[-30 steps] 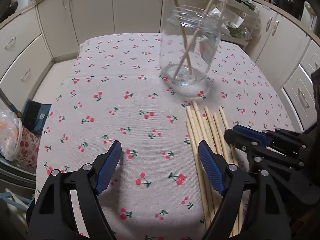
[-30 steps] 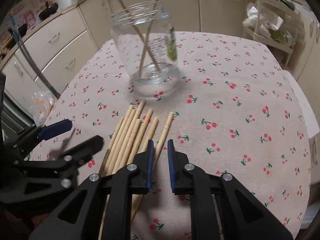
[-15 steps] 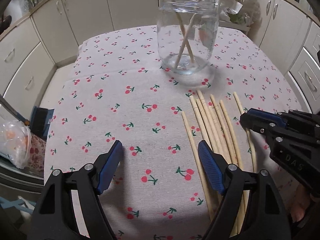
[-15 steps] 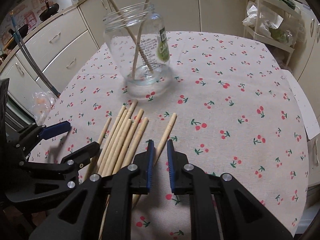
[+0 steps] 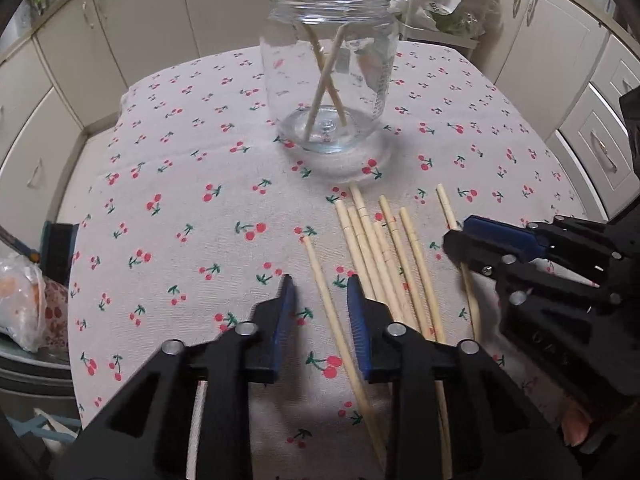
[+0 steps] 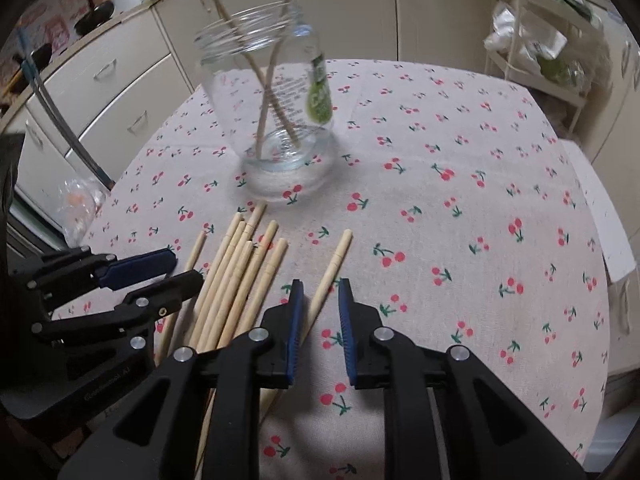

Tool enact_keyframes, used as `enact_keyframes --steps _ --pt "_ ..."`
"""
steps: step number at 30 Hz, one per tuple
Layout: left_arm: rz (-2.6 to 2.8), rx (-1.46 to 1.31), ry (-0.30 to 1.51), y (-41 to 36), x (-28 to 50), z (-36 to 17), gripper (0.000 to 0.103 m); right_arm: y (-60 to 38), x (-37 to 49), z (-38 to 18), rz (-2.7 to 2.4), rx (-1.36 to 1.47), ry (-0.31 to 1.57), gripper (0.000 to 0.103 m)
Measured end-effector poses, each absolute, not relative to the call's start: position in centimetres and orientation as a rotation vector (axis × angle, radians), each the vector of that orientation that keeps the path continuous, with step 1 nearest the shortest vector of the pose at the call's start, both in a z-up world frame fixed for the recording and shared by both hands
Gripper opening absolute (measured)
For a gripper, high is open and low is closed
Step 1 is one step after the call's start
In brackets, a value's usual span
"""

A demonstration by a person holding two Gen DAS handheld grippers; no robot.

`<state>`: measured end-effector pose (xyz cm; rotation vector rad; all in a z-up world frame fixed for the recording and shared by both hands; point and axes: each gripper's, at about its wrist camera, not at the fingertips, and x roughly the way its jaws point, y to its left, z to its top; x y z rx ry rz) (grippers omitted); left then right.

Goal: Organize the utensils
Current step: 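Grasp another bamboo stick with the left gripper while the right gripper grasps one, then raise the left gripper's stick over the jar while the right gripper carries its stick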

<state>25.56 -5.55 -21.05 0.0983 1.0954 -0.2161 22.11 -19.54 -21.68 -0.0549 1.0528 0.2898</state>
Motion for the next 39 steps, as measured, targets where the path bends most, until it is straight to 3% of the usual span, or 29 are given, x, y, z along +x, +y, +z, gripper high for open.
enact_keyframes --steps 2,10,28,39 --pt "-0.250 0.055 1.116 -5.2 25.9 -21.1 0.005 -19.8 22.1 -21.6 0.304 -0.031 1.065 0.007" --pt "-0.332 -0.098 1.112 -2.8 25.8 -20.0 0.004 -21.4 21.8 -21.0 0.335 0.081 1.060 0.006" --pt "-0.233 -0.356 0.323 0.5 26.3 -3.9 0.005 -24.9 21.7 -20.9 0.314 0.363 0.937 0.006" --pt "-0.100 -0.431 0.130 -0.2 30.0 -1.5 0.005 -25.6 21.8 -21.3 0.312 0.410 0.924 0.006"
